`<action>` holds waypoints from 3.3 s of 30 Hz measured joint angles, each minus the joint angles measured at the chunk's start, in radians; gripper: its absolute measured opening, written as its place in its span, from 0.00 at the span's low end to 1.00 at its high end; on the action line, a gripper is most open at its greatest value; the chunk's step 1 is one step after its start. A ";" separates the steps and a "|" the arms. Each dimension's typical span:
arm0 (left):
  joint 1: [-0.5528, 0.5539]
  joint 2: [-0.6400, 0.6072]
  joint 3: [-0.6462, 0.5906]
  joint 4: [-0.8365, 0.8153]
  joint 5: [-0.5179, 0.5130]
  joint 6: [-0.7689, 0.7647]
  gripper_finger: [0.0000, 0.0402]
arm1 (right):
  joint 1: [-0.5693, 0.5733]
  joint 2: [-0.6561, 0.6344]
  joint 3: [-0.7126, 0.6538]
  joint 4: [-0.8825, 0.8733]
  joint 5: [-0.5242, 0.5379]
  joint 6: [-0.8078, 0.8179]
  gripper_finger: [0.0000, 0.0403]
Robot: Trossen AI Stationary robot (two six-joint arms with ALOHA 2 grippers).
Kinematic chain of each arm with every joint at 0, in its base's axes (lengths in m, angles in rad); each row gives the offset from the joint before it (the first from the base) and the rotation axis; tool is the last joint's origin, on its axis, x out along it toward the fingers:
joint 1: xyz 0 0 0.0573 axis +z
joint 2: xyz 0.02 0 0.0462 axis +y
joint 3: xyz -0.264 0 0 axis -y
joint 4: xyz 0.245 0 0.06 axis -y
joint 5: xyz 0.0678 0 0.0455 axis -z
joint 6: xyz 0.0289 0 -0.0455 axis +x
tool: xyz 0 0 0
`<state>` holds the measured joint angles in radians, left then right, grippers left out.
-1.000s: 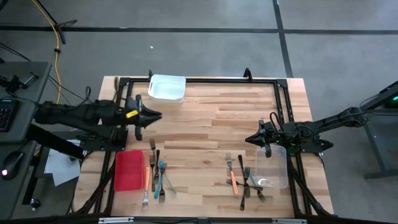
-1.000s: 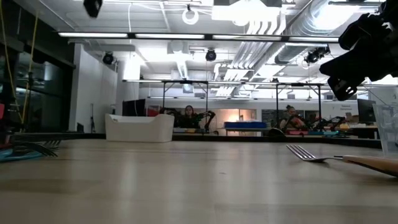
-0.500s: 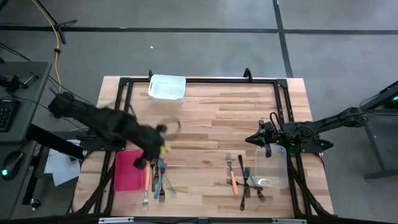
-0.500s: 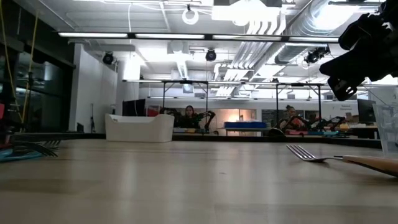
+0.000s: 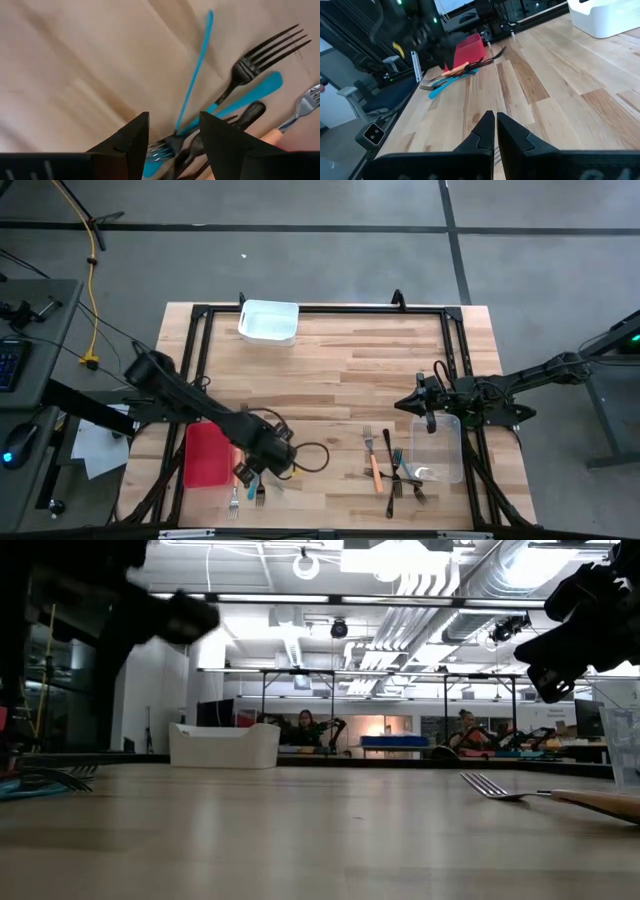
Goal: Sort silverware by color (type)
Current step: Put the blue fork into the white bin
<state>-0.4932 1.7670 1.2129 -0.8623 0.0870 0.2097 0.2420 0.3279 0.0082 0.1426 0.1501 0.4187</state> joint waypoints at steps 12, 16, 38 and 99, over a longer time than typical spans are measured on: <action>-0.027 0.150 0.000 0.049 0.026 -0.009 0.40 | 0.000 0.000 0.000 -0.005 0.000 0.000 0.01; -0.026 0.165 0.003 0.061 0.015 -0.015 0.38 | 0.000 0.000 0.000 -0.006 0.000 0.000 0.01; 0.169 0.072 -0.002 0.363 0.023 0.079 0.00 | 0.000 0.000 0.000 -0.013 0.000 0.000 0.01; 0.506 -0.610 -0.732 1.735 -0.185 -0.547 0.00 | -0.067 0.561 0.417 0.432 0.260 -0.061 0.01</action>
<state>0.0132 1.1568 0.4812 0.8730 -0.0978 -0.3378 0.1745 0.8891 0.4250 0.5742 0.4103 0.3572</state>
